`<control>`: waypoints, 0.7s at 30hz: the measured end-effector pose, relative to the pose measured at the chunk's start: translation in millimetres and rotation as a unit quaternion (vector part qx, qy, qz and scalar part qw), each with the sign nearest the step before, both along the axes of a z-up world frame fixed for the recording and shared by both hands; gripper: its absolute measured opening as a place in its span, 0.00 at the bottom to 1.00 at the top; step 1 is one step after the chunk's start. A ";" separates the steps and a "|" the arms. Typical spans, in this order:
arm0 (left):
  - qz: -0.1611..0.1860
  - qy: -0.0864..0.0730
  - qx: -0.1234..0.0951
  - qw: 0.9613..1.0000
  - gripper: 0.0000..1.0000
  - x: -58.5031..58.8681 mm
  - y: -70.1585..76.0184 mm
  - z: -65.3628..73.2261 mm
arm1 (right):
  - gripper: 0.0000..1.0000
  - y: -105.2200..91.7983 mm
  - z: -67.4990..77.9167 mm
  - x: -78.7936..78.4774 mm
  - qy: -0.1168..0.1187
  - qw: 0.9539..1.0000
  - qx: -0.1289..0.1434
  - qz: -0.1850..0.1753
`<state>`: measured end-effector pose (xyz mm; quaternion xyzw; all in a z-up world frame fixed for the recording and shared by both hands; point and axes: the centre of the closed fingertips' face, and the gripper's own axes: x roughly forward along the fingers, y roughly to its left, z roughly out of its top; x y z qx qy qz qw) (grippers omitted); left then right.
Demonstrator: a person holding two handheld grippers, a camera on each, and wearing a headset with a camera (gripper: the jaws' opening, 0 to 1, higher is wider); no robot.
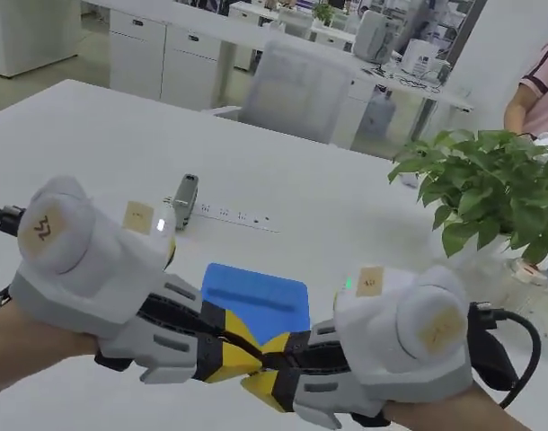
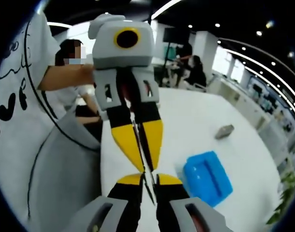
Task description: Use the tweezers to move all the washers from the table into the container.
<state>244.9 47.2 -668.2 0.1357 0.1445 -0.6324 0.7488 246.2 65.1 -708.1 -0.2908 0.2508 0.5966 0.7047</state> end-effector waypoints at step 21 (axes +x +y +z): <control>0.239 0.104 0.018 0.965 0.39 -13.4 56.7 -56.7 | 0.03 -19.1 -68.1 31.3 -0.052 0.983 -0.161 0.076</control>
